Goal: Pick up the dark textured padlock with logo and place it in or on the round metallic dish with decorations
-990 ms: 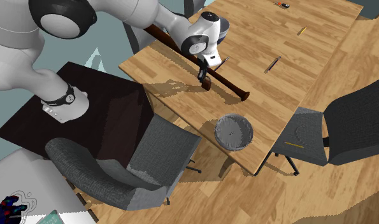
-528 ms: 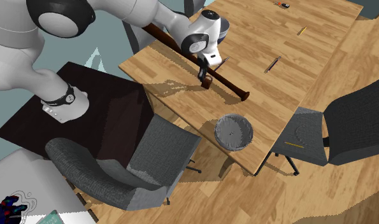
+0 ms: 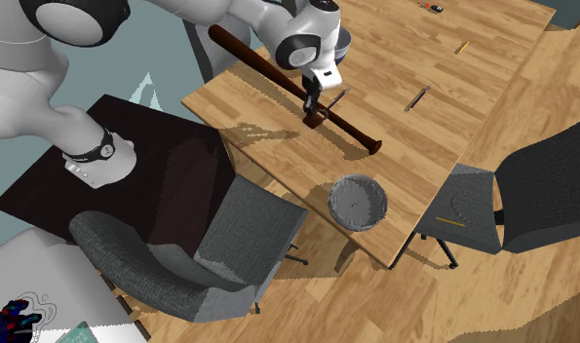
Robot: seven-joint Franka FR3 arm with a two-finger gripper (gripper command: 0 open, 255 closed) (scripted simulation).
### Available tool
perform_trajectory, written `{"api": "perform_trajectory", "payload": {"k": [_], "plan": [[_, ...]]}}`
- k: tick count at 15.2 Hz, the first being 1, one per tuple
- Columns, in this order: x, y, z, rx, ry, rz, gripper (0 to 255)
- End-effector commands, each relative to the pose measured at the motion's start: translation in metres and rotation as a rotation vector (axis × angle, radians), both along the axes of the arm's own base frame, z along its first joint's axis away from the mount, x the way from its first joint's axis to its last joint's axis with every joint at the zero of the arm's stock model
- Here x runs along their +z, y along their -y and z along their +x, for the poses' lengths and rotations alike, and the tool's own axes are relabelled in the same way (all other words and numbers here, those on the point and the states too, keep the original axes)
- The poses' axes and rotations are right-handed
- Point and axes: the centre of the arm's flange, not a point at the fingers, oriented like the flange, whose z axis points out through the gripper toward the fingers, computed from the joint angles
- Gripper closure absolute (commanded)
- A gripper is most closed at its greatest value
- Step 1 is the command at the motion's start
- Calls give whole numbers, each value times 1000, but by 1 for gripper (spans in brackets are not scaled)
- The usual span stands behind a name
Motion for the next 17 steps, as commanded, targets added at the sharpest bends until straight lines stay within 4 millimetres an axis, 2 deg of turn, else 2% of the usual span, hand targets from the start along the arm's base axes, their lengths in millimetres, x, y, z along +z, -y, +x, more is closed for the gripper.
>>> {"api": "perform_trajectory", "payload": {"k": [1, 13, 17], "plan": [[11, 1, 1, 0, 0, 0, 255], [73, 1, 1, 0, 0, 0, 255], [75, 39, 37, 0, 0, 0, 255]]}}
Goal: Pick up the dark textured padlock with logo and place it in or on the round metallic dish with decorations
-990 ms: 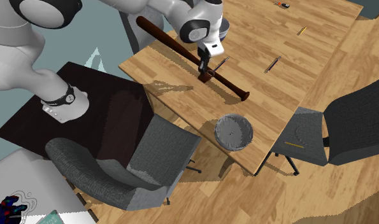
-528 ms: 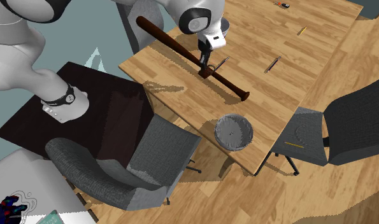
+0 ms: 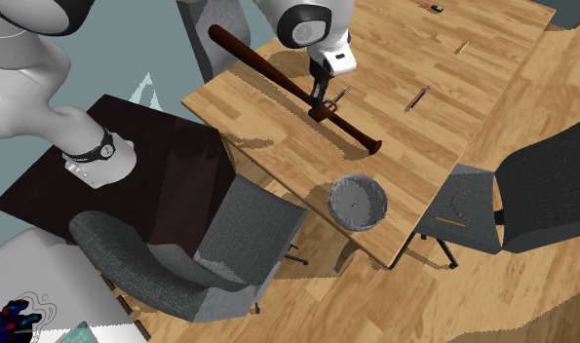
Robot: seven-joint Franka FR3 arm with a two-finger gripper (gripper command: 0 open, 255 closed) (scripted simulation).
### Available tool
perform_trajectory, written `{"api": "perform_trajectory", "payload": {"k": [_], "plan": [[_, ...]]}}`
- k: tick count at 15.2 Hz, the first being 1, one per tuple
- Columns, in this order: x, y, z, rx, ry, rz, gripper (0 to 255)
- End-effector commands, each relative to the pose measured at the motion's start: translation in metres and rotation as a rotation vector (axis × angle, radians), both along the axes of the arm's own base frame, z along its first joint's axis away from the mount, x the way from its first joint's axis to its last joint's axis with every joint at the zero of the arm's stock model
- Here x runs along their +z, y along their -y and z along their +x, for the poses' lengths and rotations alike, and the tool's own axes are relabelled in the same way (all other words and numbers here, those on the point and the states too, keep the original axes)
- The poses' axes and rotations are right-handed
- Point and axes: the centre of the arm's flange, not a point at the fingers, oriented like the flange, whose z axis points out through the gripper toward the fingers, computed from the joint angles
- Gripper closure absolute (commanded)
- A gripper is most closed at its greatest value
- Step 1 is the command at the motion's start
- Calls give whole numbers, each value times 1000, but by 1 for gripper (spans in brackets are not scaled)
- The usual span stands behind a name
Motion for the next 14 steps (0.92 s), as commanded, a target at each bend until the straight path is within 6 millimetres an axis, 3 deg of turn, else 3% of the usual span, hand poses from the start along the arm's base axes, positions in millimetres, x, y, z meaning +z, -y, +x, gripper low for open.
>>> {"api": "perform_trajectory", "payload": {"k": [1, 14], "plan": [[-1, 21, 19, 1, 0, 0, 255], [7, 145, 137, 1, 0, 0, 255]]}}
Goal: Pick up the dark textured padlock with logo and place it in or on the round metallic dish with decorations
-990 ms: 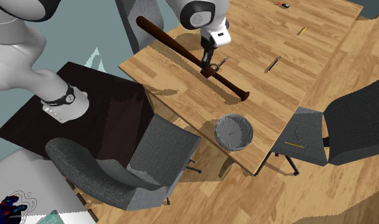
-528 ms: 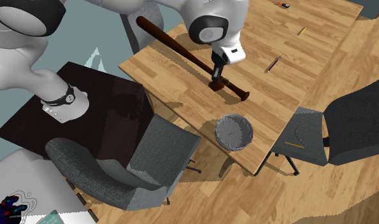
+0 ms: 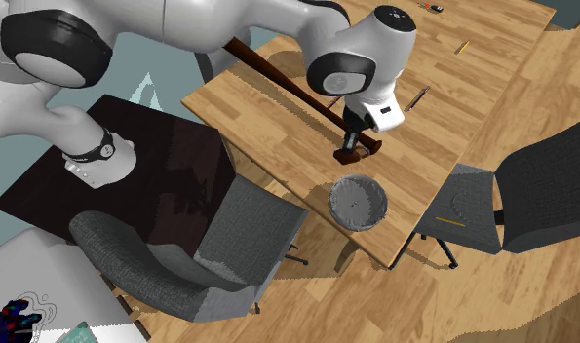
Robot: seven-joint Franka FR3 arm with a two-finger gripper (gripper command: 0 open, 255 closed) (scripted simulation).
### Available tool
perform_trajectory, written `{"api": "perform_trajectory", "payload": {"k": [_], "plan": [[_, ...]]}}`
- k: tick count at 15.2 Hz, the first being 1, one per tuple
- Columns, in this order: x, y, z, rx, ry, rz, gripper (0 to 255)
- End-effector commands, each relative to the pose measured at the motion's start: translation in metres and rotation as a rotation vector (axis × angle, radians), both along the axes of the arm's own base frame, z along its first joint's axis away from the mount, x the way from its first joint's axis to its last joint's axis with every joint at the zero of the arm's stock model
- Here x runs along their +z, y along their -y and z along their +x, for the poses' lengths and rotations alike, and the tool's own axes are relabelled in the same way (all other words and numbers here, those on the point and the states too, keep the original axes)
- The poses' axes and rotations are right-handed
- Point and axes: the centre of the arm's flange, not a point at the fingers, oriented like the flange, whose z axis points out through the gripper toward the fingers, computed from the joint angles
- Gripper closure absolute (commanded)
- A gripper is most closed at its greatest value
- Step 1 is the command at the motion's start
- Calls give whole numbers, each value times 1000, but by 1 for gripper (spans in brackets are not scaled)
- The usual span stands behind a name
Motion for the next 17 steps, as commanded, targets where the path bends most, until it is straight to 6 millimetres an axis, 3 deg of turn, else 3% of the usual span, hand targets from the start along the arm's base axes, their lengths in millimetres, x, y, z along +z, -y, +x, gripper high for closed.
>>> {"api": "perform_trajectory", "payload": {"k": [1, 5, 17], "plan": [[1, 21, 22, 1, 0, 0, 255], [3, 61, 60, 1, 0, 0, 255], [-60, 61, 60, 1, 0, 0, 255]]}}
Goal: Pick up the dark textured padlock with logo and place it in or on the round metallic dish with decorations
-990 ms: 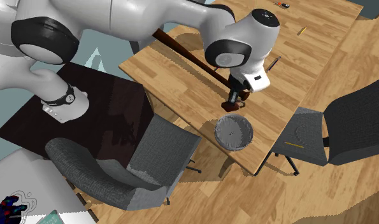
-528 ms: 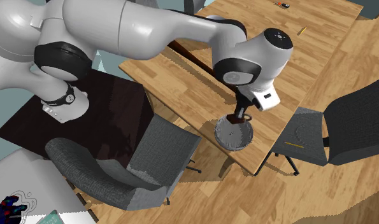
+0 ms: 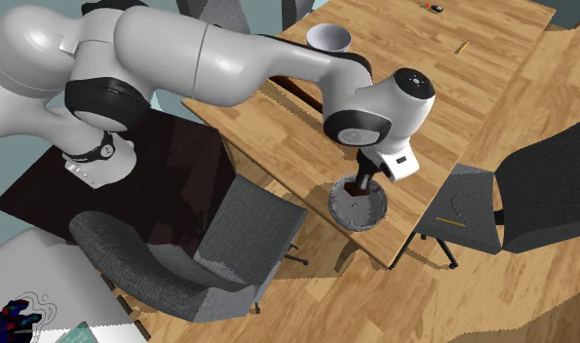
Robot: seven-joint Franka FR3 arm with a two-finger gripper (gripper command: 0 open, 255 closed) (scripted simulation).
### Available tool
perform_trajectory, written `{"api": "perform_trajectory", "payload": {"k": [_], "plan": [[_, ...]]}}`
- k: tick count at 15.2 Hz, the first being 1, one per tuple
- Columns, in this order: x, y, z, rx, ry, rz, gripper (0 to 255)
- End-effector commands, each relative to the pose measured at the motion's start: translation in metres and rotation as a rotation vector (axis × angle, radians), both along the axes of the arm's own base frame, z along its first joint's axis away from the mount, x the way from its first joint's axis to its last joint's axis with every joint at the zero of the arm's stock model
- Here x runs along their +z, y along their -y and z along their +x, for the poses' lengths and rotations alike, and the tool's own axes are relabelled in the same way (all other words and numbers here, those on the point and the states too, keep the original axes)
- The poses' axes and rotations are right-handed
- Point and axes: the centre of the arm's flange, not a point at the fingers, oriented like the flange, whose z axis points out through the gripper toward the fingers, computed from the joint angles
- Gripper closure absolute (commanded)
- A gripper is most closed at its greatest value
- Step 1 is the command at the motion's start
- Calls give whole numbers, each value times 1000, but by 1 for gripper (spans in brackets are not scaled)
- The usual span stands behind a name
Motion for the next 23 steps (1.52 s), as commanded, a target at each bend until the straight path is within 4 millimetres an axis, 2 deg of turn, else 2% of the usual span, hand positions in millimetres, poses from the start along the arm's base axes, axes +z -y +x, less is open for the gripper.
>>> {"api": "perform_trajectory", "payload": {"k": [1, 4, 12, 13, 18, 22, 23], "plan": [[-10, 0, 0, 0, 1, 0, 255], [-25, 0, -1, 0, 1, 0, 255], [-25, 0, 0, 0, 1, 0, 255], [-25, 0, 0, 0, 1, 0, 0], [-25, 0, 0, 0, 1, 0, 0], [25, -1, 0, 0, 1, 0, 0], [25, -1, 0, 0, 1, 0, 0]]}}
